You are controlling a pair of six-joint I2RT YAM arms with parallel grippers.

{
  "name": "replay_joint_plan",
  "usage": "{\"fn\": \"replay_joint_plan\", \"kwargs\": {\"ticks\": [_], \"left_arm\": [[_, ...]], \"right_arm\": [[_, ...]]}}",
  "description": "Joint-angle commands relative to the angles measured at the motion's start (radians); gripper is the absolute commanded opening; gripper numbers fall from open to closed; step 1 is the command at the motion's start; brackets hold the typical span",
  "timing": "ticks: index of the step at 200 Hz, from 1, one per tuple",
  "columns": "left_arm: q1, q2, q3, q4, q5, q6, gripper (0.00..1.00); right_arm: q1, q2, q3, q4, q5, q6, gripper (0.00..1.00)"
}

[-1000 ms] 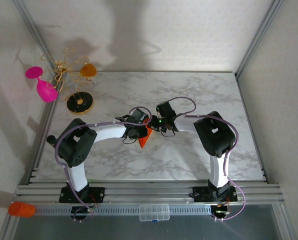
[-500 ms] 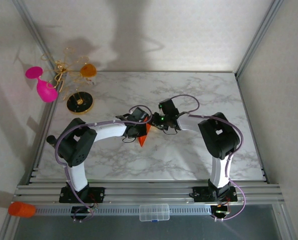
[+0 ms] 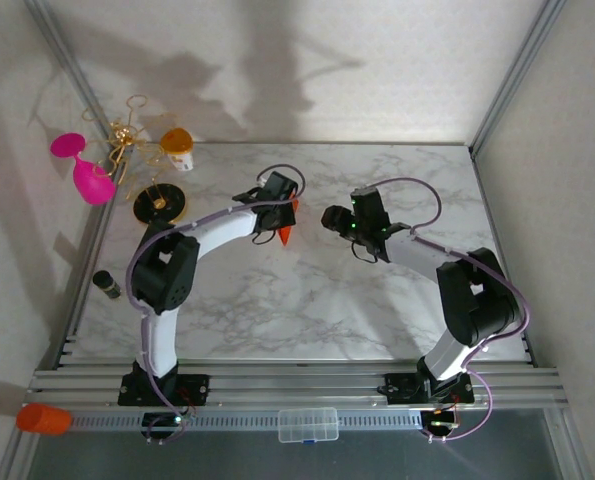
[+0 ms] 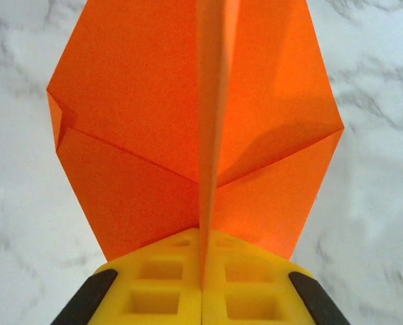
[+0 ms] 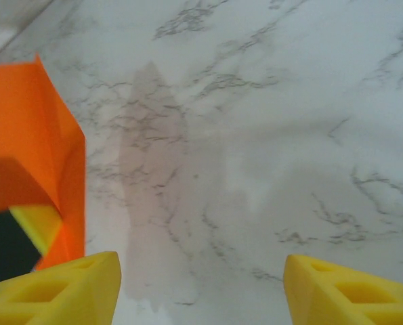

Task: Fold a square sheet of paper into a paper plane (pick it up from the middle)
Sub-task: Move the paper plane to the top-center of the table.

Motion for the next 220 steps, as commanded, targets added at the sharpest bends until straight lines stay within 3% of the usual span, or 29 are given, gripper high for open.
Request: {"fn": "replay_joint_plan", "kwargs": {"ticks": [1, 49, 89, 148, 220], "left_arm": [[0.004, 0.092, 0.098, -0.073, -0.067, 0.043, 0.06], [0.003, 0.227, 0.238, -0.144, -0.109, 0.083, 0.08], [0.004, 0.27, 0.286, -0.156, -0.112, 0.089, 0.1], [0.001, 0.302, 0.309, -0.167, -0.12, 0.088, 0.24], [-0.012, 0.348, 0.328, -0.192, -0.146, 0.099, 0.34]], "right_arm": [[0.0, -0.021, -0.024, 0.013, 0.074, -0.047, 0.7], [-0.001, -0.082, -0.078, 0.067, 0.135, -0.106, 0.87], [-0.002, -0.091, -0.089, 0.07, 0.137, -0.106, 0.88], [-0.001, -0.089, -0.109, 0.079, 0.114, -0.084, 0.88], [0.0, -0.078, -0.112, 0.082, 0.092, -0.075, 0.87]]}}
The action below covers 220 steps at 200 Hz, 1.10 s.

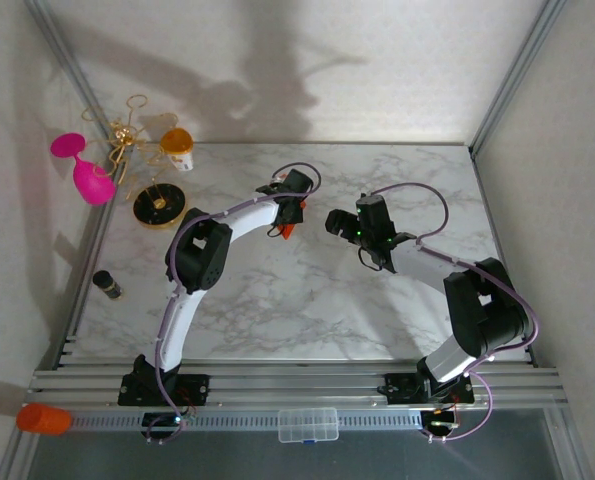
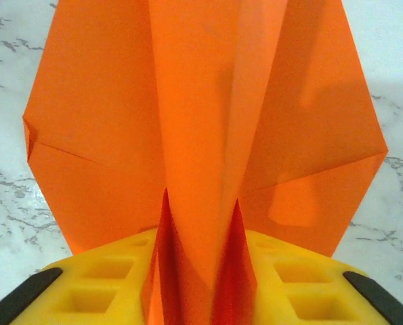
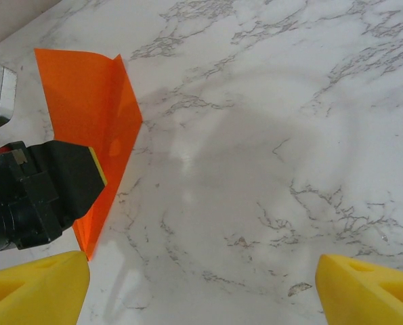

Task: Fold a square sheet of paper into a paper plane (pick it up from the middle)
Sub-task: Move the paper plane to the top-center of the table.

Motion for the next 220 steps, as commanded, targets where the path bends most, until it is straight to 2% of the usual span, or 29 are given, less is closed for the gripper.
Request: {"fn": "replay_joint_plan", "kwargs": {"ticks": [1, 105, 166, 220], "left_arm": [[-0.01, 0.046, 0.019, -0.061, -0.034, 0.021, 0.34], [-0.02, 0.073, 0.027, -0.077, -0.044, 0.06, 0.37], [-0.02, -0.026, 0.067, -0.077, -0.049, 0.01, 0.38], [-0.021, -0.127, 0.037, -0.05, -0.063, -0.018, 0.46]], "right_arm": [[0.0, 0.0, -0.013, 0.02, -0.006, 0.008, 0.87], [-0.001, 0.013, -0.007, 0.019, -0.014, 0.02, 0.87], [0.0, 0.02, 0.004, 0.019, -0.023, 0.026, 0.86], [-0.001, 0.02, 0.005, 0.019, -0.024, 0.031, 0.86]]}}
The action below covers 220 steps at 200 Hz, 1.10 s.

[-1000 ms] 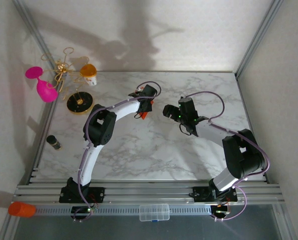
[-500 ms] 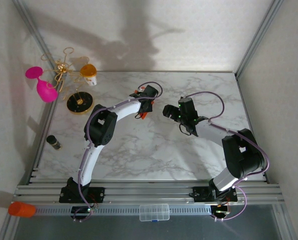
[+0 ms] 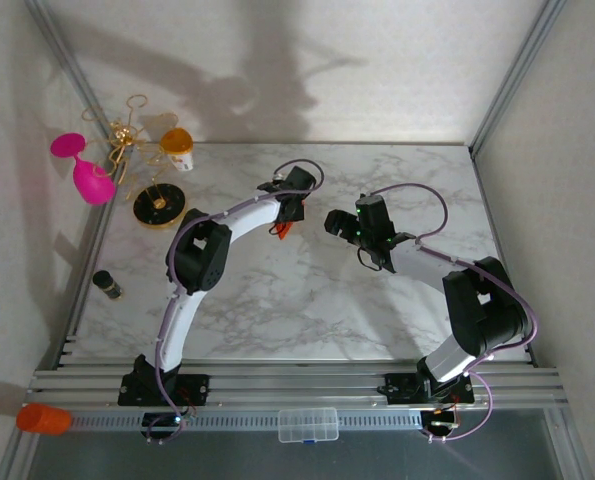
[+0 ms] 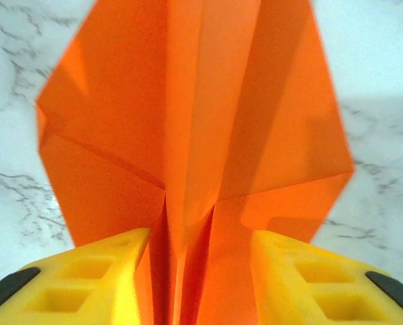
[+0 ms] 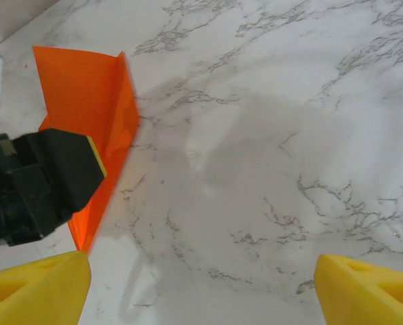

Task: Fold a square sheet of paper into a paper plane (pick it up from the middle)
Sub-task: Move the paper plane to the top-center of the table.

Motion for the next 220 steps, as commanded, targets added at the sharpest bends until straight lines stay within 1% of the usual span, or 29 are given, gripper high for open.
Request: {"fn": "replay_joint_plan", "kwargs": {"ticks": [1, 47, 70, 88, 99, 107, 137, 164, 175, 190, 206, 220], "left_arm": [[-0.009, -0.108, -0.002, -0.006, -0.023, -0.027, 0.46], [-0.004, -0.182, -0.032, 0.018, -0.033, -0.042, 0.51], [-0.001, -0.282, -0.082, 0.058, -0.054, -0.049, 0.54], [0.014, -0.405, -0.162, 0.119, -0.087, -0.056, 0.58], [0.029, -0.487, -0.24, 0.165, -0.112, -0.06, 0.6], [0.041, -0.55, -0.299, 0.199, -0.141, -0.061, 0.64], [0.09, -0.786, -0.57, 0.345, -0.301, -0.041, 0.82], [0.176, -0.969, -0.828, 0.468, -0.361, -0.041, 0.99], [0.211, -1.034, -0.942, 0.519, -0.394, -0.036, 0.99], [0.254, -1.119, -1.083, 0.601, -0.442, -0.023, 0.99], [0.302, -1.199, -1.224, 0.703, -0.484, 0.01, 0.99], [0.334, -1.256, -1.335, 0.807, -0.515, 0.055, 0.99]], "right_arm": [[-0.001, 0.012, 0.005, 0.013, -0.001, 0.012, 0.86], [-0.001, 0.004, 0.018, -0.005, 0.016, 0.007, 0.88], [-0.001, -0.017, 0.056, -0.045, 0.067, -0.031, 0.9], [-0.007, -0.051, 0.094, -0.074, 0.125, -0.082, 0.93], [-0.01, -0.075, 0.112, -0.088, 0.165, -0.118, 0.98], [-0.013, -0.095, 0.122, -0.093, 0.2, -0.145, 0.99], [-0.034, -0.173, 0.103, -0.069, 0.361, -0.261, 0.99], [-0.061, -0.255, 0.018, 0.012, 0.527, -0.333, 0.99], [-0.069, -0.297, -0.041, 0.07, 0.607, -0.355, 0.99], [-0.084, -0.359, -0.15, 0.203, 0.688, -0.406, 0.99], [-0.111, -0.421, -0.283, 0.368, 0.705, -0.459, 0.99], [-0.145, -0.457, -0.38, 0.484, 0.703, -0.476, 0.99]]}}
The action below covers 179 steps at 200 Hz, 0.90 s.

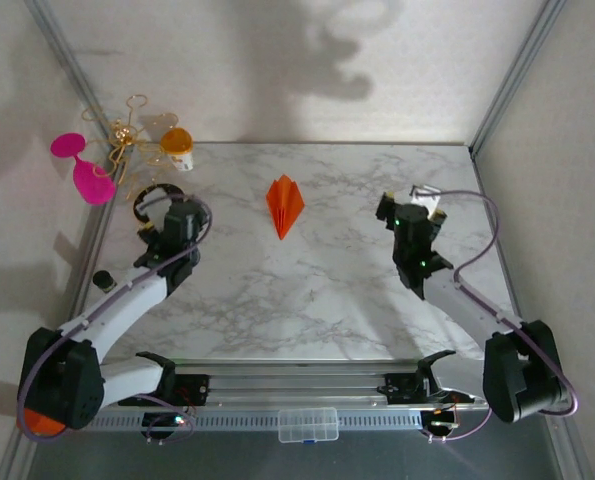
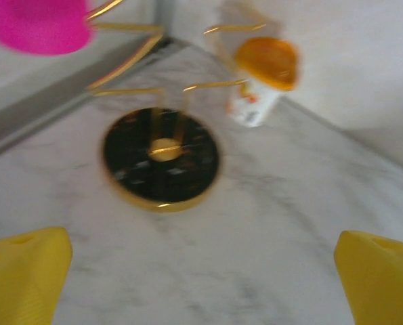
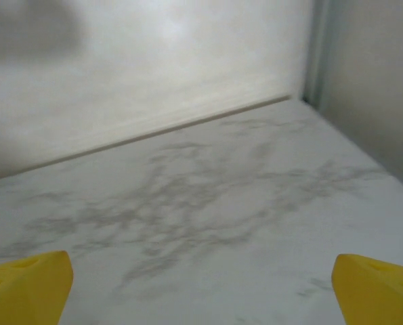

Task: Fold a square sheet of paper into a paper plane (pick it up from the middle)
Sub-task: Move the paper plane to the top-center of the table, then reset both arms

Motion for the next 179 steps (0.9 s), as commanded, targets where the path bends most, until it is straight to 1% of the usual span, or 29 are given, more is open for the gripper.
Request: {"fn": "replay_joint_plan", "kwargs": {"ticks": [1, 13, 22, 45, 64, 87, 110, 135, 142, 157, 179], "left_arm": [[0.05, -0.099, -0.153, 0.224, -0.111, 0.076, 0.99], [0.085, -0.137, -0.239, 0.323, -0.104, 0.115, 0.99], [0.113, -0.152, -0.293, 0.385, -0.096, 0.133, 0.99], [0.194, -0.145, -0.368, 0.499, 0.002, 0.158, 0.99], [0.233, -0.089, -0.434, 0.662, 0.084, 0.204, 1.0], [0.246, -0.006, -0.501, 0.886, 0.185, 0.257, 0.99], [0.249, 0.061, -0.523, 1.024, 0.285, 0.304, 1.0], [0.252, 0.132, -0.535, 1.142, 0.357, 0.338, 1.0], [0.256, 0.143, -0.534, 1.159, 0.38, 0.34, 0.99], [0.258, 0.17, -0.53, 1.196, 0.426, 0.354, 1.0], [0.262, 0.226, -0.53, 1.257, 0.46, 0.367, 1.0]], "right_arm": [[-0.047, -0.06, -0.138, 0.271, 0.103, -0.093, 0.99], [-0.074, -0.068, -0.212, 0.362, 0.101, -0.115, 0.99], [-0.095, -0.062, -0.245, 0.395, 0.097, -0.117, 0.99], [-0.149, -0.015, -0.272, 0.41, 0.052, -0.119, 0.99], [-0.177, 0.032, -0.304, 0.502, -0.037, -0.154, 0.99], [-0.192, 0.104, -0.32, 0.605, -0.135, -0.204, 0.99], [-0.197, 0.168, -0.329, 0.688, -0.2, -0.265, 0.99], [-0.218, 0.212, -0.348, 0.795, -0.275, -0.296, 0.99], [-0.228, 0.223, -0.385, 0.829, -0.297, -0.298, 0.99], [-0.256, 0.246, -0.407, 0.889, -0.353, -0.293, 0.99], [-0.301, 0.274, -0.419, 0.923, -0.447, -0.271, 0.99]]}}
